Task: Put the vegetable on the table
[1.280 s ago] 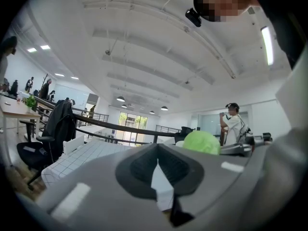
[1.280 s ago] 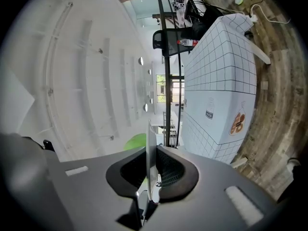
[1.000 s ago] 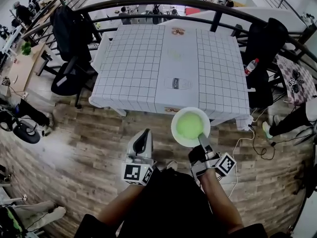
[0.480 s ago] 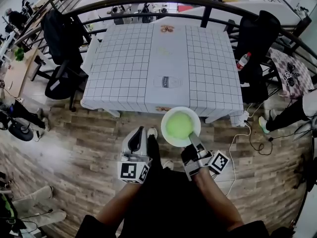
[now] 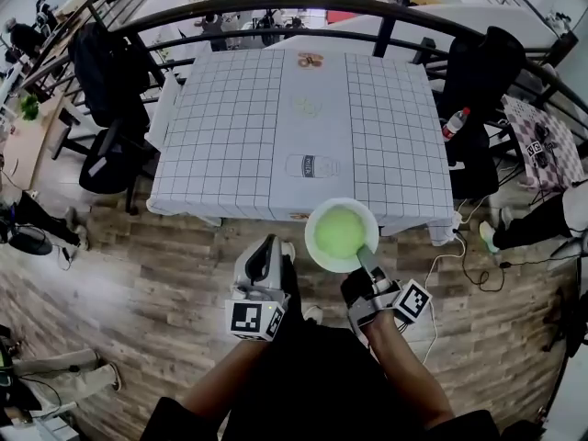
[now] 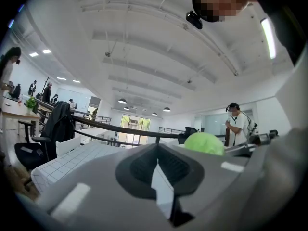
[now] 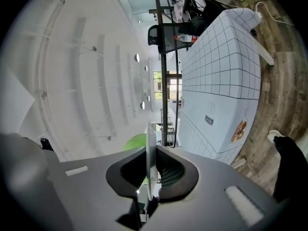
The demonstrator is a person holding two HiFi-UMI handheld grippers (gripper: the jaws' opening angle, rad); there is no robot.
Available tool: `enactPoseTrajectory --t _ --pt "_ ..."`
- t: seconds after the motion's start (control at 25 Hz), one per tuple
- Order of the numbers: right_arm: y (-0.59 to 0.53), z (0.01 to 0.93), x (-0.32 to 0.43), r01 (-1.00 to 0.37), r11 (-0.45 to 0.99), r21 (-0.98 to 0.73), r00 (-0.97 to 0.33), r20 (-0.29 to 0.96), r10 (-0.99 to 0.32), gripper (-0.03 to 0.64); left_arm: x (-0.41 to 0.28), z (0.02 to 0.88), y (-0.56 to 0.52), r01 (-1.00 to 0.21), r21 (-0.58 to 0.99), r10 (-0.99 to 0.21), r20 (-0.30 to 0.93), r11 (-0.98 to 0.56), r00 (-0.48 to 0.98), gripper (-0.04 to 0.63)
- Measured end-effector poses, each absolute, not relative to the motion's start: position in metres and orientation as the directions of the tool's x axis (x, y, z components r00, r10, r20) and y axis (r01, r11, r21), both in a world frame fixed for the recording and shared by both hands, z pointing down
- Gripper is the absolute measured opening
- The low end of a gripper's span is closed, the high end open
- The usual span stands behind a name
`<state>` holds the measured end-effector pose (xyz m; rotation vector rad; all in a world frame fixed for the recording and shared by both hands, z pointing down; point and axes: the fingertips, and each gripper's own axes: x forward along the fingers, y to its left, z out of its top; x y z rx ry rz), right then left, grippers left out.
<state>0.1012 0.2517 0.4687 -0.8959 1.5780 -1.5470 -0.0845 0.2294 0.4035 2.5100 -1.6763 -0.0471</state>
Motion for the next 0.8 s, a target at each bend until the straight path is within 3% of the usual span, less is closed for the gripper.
enactPoseTrajectory --t 0.32,0.56,0.8 --pt "0.193 0.440 0.096 0.011 0.007 -1.000 -0.437 -0.011 -0.899 0.028 -0.102 0.382 0.170 -0.906 0.131 -0.906 0.089 -0.401 0.414 0.008" --pt "0.153 0.497 0.099 -0.036 0.054 -0.998 -0.422 -0.034 -0.906 0.028 -0.109 0.432 0.131 -0.907 0.133 -0.913 0.037 -0.399 0.407 0.008" --pt "0.054 0.478 0.100 -0.047 0.007 -0.999 -0.391 0.012 -0.920 0.028 -0.111 0.415 0.022 -0.892 0.157 -0.897 0.070 -0.423 0.437 0.008"
